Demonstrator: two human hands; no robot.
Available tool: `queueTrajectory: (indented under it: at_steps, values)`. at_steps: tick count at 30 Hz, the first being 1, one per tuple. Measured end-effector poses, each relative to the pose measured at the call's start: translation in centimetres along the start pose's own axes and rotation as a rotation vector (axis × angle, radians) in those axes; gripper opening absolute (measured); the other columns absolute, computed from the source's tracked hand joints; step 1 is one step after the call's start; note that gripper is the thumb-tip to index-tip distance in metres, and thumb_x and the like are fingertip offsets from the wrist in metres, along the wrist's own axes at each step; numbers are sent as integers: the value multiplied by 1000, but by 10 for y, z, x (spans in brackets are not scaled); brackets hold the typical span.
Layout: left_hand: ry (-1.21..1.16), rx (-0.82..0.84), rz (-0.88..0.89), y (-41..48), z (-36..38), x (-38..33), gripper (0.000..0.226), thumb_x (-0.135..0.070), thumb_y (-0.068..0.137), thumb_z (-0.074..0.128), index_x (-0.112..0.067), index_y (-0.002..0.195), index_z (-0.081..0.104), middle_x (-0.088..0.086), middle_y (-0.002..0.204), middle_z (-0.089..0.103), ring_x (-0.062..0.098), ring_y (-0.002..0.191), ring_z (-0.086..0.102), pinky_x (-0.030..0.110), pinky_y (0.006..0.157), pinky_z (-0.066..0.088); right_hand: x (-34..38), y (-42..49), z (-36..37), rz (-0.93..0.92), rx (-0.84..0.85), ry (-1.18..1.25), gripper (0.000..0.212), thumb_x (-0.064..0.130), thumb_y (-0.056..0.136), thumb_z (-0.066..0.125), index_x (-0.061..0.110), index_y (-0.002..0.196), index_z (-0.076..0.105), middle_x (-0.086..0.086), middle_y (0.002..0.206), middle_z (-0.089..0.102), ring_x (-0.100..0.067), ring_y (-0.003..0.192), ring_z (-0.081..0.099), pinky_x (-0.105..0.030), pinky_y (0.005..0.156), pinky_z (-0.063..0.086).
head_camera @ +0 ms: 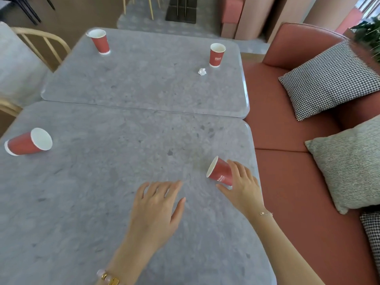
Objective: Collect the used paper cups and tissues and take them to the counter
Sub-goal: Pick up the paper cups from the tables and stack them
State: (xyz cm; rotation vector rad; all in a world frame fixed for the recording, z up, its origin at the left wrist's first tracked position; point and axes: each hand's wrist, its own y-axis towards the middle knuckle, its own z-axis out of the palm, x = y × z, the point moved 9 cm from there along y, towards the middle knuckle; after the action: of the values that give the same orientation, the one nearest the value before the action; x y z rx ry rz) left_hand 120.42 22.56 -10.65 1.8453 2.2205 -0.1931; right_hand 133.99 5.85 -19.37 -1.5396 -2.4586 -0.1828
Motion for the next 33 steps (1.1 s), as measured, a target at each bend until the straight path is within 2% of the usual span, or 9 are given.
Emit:
queueTrajectory:
  at_steps: [7,13,17,21,23,28,33]
  values:
    - [6,32,-34,0,2,6,42,-36,85,40,-14,105,70,0,90,72,22,83,69,44,82,53,-10,17,31,23,120,-26,80,48,83,64,16,146,27,-1,143,41,-20,128,42,-34,101,39]
    - [28,24,-47,0,2,13,43,-36,86,40,-13,104,71,0,90,72,23,83,69,41,81,53,-9,22,28,34,38,47,71,36,82,69,12,141,38,-5,132,53,-24,116,53,-36,91,46]
    - [36,9,-71,2,-4,19,44,-36,86,39,-11,105,71,2,91,72,24,83,69,44,79,54,-4,16,8,85,-67,287,71,30,76,76,13,137,44,-3,125,56,-24,111,55,-37,80,51]
    - [35,-13,-76,3,-14,21,46,-36,88,38,-10,108,69,3,94,73,24,87,69,45,80,54,5,9,-5,158,-92,663,72,23,73,80,21,135,45,4,127,55,-14,111,54,-31,91,48]
    - [31,-34,-79,2,-20,22,46,-37,88,38,-9,109,69,4,95,72,24,88,69,45,80,54,13,5,-11,171,-98,781,70,21,72,81,24,133,46,7,126,55,-10,112,54,-27,90,48]
    - [37,-111,-75,-6,-36,21,45,-35,87,39,-9,106,69,3,94,72,24,86,69,42,80,52,31,-15,-26,157,-99,946,66,21,71,81,39,124,46,17,118,57,6,104,55,-9,79,48]
    - [54,-191,-85,-21,-53,23,43,-34,87,40,-8,105,69,3,92,72,24,86,69,41,79,51,51,-33,-36,125,-90,1060,64,17,71,81,43,120,48,23,113,57,7,102,57,-12,80,49]
